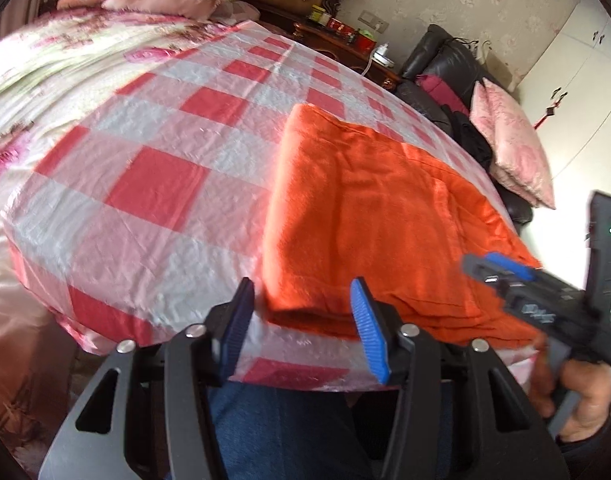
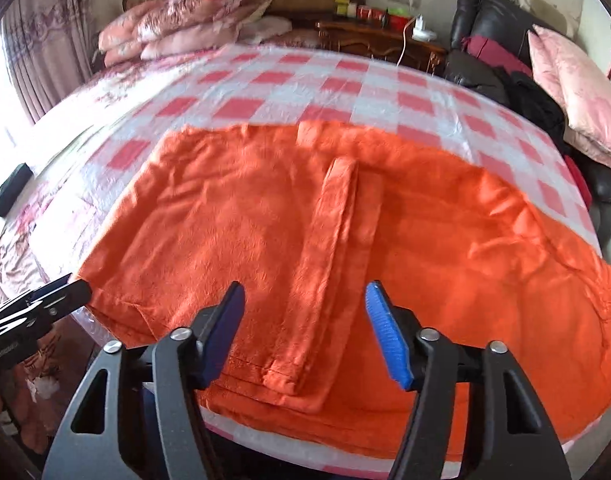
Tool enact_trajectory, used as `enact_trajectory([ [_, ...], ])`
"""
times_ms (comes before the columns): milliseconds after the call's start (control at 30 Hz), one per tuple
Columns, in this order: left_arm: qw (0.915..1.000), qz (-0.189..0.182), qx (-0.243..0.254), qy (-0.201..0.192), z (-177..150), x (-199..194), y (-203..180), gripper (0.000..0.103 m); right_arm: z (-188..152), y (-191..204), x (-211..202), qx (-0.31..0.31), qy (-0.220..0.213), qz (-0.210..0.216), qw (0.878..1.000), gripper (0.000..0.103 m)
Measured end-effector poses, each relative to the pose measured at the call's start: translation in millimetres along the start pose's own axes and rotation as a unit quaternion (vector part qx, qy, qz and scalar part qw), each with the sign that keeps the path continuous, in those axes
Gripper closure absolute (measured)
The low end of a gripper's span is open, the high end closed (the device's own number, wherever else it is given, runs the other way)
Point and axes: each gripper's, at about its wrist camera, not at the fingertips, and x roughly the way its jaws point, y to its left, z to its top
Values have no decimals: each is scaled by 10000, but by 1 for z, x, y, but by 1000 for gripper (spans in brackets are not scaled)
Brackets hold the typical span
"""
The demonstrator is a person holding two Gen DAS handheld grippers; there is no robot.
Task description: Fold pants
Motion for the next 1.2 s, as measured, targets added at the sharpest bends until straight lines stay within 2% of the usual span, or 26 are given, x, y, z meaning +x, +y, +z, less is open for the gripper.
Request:
enact_trajectory([
  [67, 9995, -213, -229, 41, 1, 1, 4, 63, -5, 1, 9, 12, 221, -117, 9997, 52],
  [133, 9983, -381, -415, 144, 2, 4, 10, 76, -10, -1, 12, 84, 298, -127, 9994, 52],
  [167, 9981, -417, -439, 140, 3, 5, 11, 80, -11, -1, 12, 77, 308, -137, 9994, 52],
  [267, 9979, -508, -388, 106, 5, 3, 9, 84, -12, 1, 14, 23, 311, -199, 9993, 52],
  [367, 9965, -711, -438, -24, 9, -2, 8, 82, -12, 1, 14, 28, 319, -205, 9993, 52],
  [467, 9939, -918, -616, 9, 8, -2, 12, 68, -13, 0, 14, 59, 324, -169, 9993, 52],
  [500, 9933, -930, -685, 18, 8, -2, 14, 68, -13, 0, 14, 71, 330, -158, 9993, 52],
  [633, 9865, -1067, -1235, 97, 8, 1, 30, 59, -12, -2, 16, 89, 331, -131, 9993, 52],
  [733, 9775, -1286, -1667, 158, 8, 7, 42, 59, -12, -2, 16, 88, 326, -132, 9993, 52],
  [833, 9738, -1401, -1771, 261, 12, 13, 41, 61, -12, -3, 16, 96, 317, -128, 9994, 52],
  [900, 9727, -1445, -1787, 332, 14, 17, 38, 69, -12, -3, 16, 101, 315, -119, 9994, 51],
  [933, 9743, -1385, -1733, 378, 15, 19, 35, 78, -12, -3, 16, 104, 316, -109, 9994, 51],
  [967, 9757, -1323, -1701, 397, 15, 21, 33, 81, -12, -3, 16, 103, 315, -109, 9994, 51],
  [1133, 9771, -1197, -1716, 384, 15, 21, 36, 91, -12, -3, 17, 75, 329, -124, 9994, 49],
  [1200, 9791, -1125, -1665, 325, 15, 18, 35, 92, -10, -4, 17, 70, 408, -150, 9990, 44],
])
